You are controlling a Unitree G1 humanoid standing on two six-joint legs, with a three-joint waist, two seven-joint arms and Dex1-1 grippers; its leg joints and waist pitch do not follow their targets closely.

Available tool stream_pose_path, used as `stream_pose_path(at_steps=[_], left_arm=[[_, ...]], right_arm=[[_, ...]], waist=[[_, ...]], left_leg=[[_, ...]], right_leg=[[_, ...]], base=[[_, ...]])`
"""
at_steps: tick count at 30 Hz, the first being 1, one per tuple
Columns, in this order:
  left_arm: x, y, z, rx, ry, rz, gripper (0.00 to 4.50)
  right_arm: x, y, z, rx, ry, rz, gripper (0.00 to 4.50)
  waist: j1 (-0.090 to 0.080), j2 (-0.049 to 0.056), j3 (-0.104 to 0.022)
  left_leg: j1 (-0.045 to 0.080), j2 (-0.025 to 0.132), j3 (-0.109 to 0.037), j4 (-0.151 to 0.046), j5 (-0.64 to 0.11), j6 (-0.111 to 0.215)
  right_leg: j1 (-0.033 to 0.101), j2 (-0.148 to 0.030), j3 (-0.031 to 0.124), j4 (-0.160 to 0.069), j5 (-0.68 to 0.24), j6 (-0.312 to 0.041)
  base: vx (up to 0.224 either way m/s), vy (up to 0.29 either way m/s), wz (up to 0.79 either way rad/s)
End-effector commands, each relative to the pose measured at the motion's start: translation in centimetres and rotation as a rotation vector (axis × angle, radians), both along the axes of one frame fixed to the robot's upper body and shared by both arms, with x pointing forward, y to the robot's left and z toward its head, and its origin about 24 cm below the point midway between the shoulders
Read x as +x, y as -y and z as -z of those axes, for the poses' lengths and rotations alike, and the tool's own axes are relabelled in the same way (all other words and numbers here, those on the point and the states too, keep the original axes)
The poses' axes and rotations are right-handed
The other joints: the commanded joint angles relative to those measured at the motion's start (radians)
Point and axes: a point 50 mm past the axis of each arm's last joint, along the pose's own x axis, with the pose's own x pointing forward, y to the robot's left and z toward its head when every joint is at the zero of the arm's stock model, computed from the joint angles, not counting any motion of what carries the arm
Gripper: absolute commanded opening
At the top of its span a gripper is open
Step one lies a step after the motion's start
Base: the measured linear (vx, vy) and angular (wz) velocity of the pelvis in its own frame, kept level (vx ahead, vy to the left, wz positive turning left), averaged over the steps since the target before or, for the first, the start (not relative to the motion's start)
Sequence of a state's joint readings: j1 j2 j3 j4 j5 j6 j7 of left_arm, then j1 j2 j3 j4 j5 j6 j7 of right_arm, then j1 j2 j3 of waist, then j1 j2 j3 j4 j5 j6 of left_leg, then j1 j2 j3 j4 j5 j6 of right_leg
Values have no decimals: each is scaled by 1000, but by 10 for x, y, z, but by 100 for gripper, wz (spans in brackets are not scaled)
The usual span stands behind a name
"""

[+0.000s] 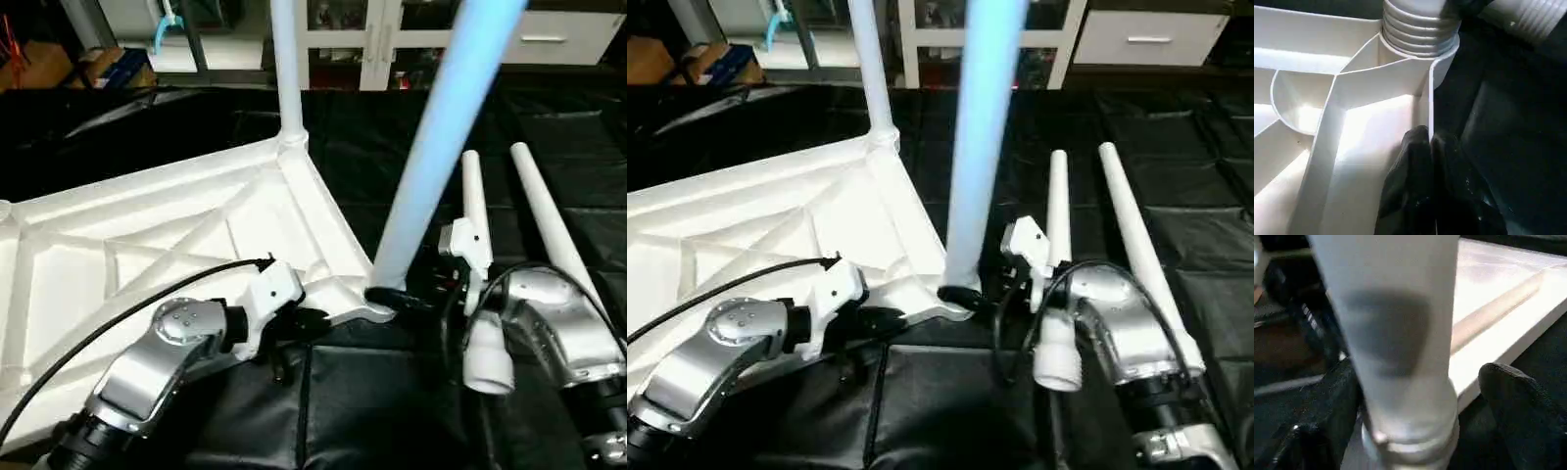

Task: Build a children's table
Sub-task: Rotate leg to tighten

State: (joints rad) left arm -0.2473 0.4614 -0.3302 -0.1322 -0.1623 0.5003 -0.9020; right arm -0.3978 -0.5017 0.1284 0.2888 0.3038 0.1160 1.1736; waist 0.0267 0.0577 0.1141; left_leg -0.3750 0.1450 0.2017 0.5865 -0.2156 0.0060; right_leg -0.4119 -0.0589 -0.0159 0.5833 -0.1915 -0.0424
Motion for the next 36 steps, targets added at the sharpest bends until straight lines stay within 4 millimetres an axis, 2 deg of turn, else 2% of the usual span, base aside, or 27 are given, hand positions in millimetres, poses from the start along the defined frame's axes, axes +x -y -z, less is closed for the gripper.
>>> stream_pose_path(at_steps=[1,2,4,6,8,10,11,12,15,18,20,23,25,32,35,36], left_arm=[[-10,-8,24,72,-123,2,0],[-10,-7,24,73,-120,-1,0],[-9,-7,24,74,-116,-4,0],[-9,-6,24,73,-116,0,0],[-10,-5,24,72,-117,5,0],[-10,-4,24,72,-119,11,0],[-10,-4,24,72,-119,11,0],[-10,-4,24,73,-120,14,0],[-11,-4,24,73,-120,15,0],[-11,-4,25,75,-121,19,0],[-11,-4,25,75,-122,20,0],[-11,-3,25,75,-122,21,0],[-10,-2,24,72,-121,21,0],[-9,-2,24,73,-119,15,0],[-8,-3,25,72,-114,0,0],[-7,-3,24,71,-111,-6,0]], right_arm=[[0,5,3,-50,-15,-15,397],[-1,6,4,-65,-13,-22,397],[0,6,5,-74,-11,-25,397],[0,6,6,-75,-8,-25,397],[0,5,7,-76,-13,-34,397],[0,3,10,-79,-6,-32,397],[0,3,10,-79,-6,-32,381],[1,2,12,-80,0,-27,381],[1,2,12,-80,2,-27,361],[-1,0,16,-90,-3,-53,329],[-2,0,17,-93,-4,-60,315],[-3,0,18,-99,-7,-68,301],[-3,0,19,-101,-9,-68,275],[1,0,21,-88,-10,-11,257],[5,-1,23,-74,-15,40,257],[6,-2,24,-75,-18,63,257]], waist=[[0,-10,-49],[-1,-10,-46],[-2,-10,-41],[-3,-10,-46],[-3,-10,-50],[-3,-11,-54],[-3,-11,-54],[-2,-11,-54],[-2,-11,-52],[-6,-9,-49],[-8,-9,-50],[-9,-8,-52],[-9,-9,-51],[-12,-7,-47],[-17,-8,-44],[-23,-9,-41]], left_leg=[[25,92,-38,-67,-78,159],[27,93,-38,-71,-109,143],[34,92,-39,-80,-201,78],[32,90,-41,-81,-192,63],[29,89,-40,-78,-155,72],[27,87,-39,-72,-113,99],[27,87,-39,-72,-113,99],[25,87,-38,-71,-100,115],[24,88,-39,-72,-107,121],[25,89,-41,-76,-145,107],[26,89,-41,-76,-149,101],[24,88,-41,-74,-129,109],[24,88,-40,-74,-129,114],[25,89,-42,-78,-167,99],[25,88,-43,-82,-195,82],[23,88,-45,-84,-221,70]], right_leg=[[45,-85,34,-55,-113,-264],[44,-84,35,-60,-153,-259],[41,-84,39,-71,-266,-234],[45,-84,41,-69,-247,-228],[46,-84,40,-63,-183,-235],[48,-84,40,-57,-111,-250],[48,-84,40,-57,-111,-250],[49,-85,40,-56,-92,-257],[49,-86,38,-57,-115,-257],[48,-85,38,-63,-172,-248],[47,-84,38,-63,-172,-247],[48,-84,38,-59,-132,-254],[49,-85,38,-60,-130,-257],[47,-85,38,-65,-184,-250],[45,-85,39,-69,-227,-241],[45,-86,39,-72,-270,-232]], base=[[0,0,0],[0,0,0],[0,0,0],[0,0,0],[0,0,0],[0,0,0],[0,0,0],[0,0,0],[0,0,0],[0,0,0],[0,0,0],[0,0,0],[0,0,0],[0,0,0],[0,0,0],[0,0,0]])
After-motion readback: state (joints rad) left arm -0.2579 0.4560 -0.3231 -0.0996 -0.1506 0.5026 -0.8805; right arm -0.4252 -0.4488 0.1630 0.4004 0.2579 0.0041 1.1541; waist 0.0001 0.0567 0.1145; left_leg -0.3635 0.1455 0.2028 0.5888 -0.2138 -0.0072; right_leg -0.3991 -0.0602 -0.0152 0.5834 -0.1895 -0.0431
